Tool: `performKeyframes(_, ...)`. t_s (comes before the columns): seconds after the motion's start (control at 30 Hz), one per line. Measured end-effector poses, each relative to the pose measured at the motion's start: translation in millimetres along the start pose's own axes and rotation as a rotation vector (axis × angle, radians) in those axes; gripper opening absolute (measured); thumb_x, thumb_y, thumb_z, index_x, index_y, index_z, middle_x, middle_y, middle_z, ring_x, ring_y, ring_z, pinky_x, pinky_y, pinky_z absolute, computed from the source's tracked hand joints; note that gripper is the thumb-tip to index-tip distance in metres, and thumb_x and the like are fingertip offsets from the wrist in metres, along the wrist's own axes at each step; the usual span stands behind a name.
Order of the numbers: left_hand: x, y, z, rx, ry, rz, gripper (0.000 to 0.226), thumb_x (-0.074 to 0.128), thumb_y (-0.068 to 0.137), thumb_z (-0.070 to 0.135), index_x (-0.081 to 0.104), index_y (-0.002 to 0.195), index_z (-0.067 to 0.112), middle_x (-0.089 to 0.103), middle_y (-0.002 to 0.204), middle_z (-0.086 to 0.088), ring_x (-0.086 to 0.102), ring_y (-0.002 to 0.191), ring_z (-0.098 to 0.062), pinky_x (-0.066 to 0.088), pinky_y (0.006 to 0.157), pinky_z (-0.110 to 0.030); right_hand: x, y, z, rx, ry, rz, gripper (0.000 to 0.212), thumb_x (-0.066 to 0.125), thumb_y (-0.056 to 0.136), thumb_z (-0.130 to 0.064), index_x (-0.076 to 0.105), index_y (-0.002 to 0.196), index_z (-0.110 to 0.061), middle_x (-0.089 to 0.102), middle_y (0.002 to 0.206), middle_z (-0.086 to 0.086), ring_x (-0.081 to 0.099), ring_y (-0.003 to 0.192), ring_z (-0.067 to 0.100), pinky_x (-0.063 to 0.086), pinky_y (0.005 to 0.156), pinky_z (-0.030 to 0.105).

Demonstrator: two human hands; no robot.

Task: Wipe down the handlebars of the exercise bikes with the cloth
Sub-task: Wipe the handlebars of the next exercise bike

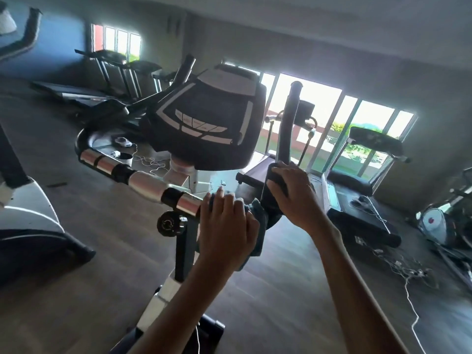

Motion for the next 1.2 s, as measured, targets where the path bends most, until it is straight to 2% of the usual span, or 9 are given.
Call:
performKeyframes(0.1,-0.6,-4.1,-16.9,0.147,-0.082,0.068,0.035,0.045,0.092,0.037,0.068,0.095,0.011,0.068,0.109,-0.012,0.062,0.105,-0.031,0.045,0.096,-0.042,8.4,-4.4,6.0,0.035,-0.066,-0.053,0.041,0.046,0.095,-0.043,0.054,0.129,-0.021,0.051,0.143,-0.003,0.042,0.136,0.021,0.036,0.112,0.049)
performKeyframes(0.2,-7.5,6.7,-66.2,0.172,-0.069,0.099,0.039,0.044,0.092,0.037,0.069,0.100,0.008,0.066,0.111,-0.012,0.060,0.102,-0.030,0.044,0.093,-0.042,6.9,-6.9,7.5,0.028,-0.123,-0.076,0.042,0.050,0.097,-0.037,0.051,0.135,-0.018,0.043,0.150,-0.002,0.031,0.143,0.019,0.026,0.116,0.044)
performKeyframes(0.3,-10.2,18.0,-92.6,0.072,-0.104,0.097,0.040,0.042,0.092,0.034,0.067,0.100,0.004,0.066,0.111,-0.014,0.059,0.104,-0.031,0.046,0.096,-0.049,6.2,-6.4,2.1,0.032,-0.115,-0.058,0.039,0.053,0.096,-0.032,0.054,0.131,-0.014,0.047,0.146,0.001,0.035,0.140,0.021,0.027,0.115,0.041)
performKeyframes(0.43,-2.2,0.0,-54.3,0.050,-0.106,0.136,0.044,0.047,0.087,0.043,0.066,0.103,0.006,0.063,0.118,-0.017,0.054,0.117,-0.034,0.040,0.104,-0.046,5.7,-4.8,-2.4,0.055,-0.168,-0.063,0.035,0.052,0.096,-0.034,0.055,0.125,-0.014,0.053,0.138,0.003,0.041,0.133,0.023,0.034,0.111,0.047)
performKeyframes(0.63,-3.9,19.1,-91.1,0.170,-0.199,0.108,0.036,0.055,0.081,0.040,0.070,0.095,0.011,0.066,0.105,-0.008,0.060,0.101,-0.027,0.047,0.093,-0.039,6.7,-0.8,-26.0,0.091,-0.292,-0.025,0.031,0.053,0.090,-0.045,0.053,0.098,-0.015,0.051,0.094,0.000,0.053,0.103,0.025,0.042,0.095,0.045)
performKeyframes(0.73,-7.8,29.2,-120.0,0.153,-0.254,0.098,0.033,0.056,0.082,0.034,0.070,0.095,0.008,0.068,0.103,-0.007,0.061,0.098,-0.027,0.049,0.089,-0.048,8.4,-5.2,-25.4,0.100,-0.268,-0.025,0.034,0.055,0.091,-0.040,0.054,0.108,-0.011,0.056,0.107,0.006,0.051,0.109,0.027,0.038,0.101,0.046)
performKeyframes(0.9,1.4,8.2,-92.8,0.175,-0.206,0.224,0.038,0.051,0.083,0.037,0.069,0.096,0.006,0.068,0.107,-0.010,0.060,0.105,-0.029,0.047,0.094,-0.042,10.3,-6.3,-25.0,0.114,-0.280,-0.027,0.035,0.054,0.090,-0.037,0.052,0.111,-0.010,0.055,0.114,0.008,0.049,0.114,0.029,0.037,0.102,0.048)
performKeyframes(1.07,-8.1,29.0,-120.8,0.333,-0.151,0.212,0.036,0.053,0.081,0.039,0.069,0.090,0.009,0.067,0.092,-0.007,0.060,0.085,-0.026,0.051,0.077,-0.037,9.7,-7.3,-24.1,0.122,-0.266,-0.029,0.034,0.053,0.090,-0.038,0.051,0.110,-0.011,0.055,0.116,0.006,0.049,0.114,0.028,0.039,0.100,0.047)
performKeyframes(1.2,-10.1,38.7,-131.1,0.408,-0.122,0.159,0.037,0.052,0.082,0.041,0.069,0.087,0.008,0.068,0.089,-0.007,0.062,0.079,-0.026,0.051,0.073,-0.033,10.0,-8.1,-21.1,0.110,-0.260,-0.020,0.033,0.055,0.089,-0.037,0.052,0.110,-0.011,0.056,0.118,0.007,0.050,0.116,0.029,0.040,0.099,0.048)
Point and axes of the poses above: each hand's wrist, its own y-axis towards the middle knuckle, its own x-axis out of the palm, z = x × y, the point moved 6 cm from there along y, towards the middle knuckle
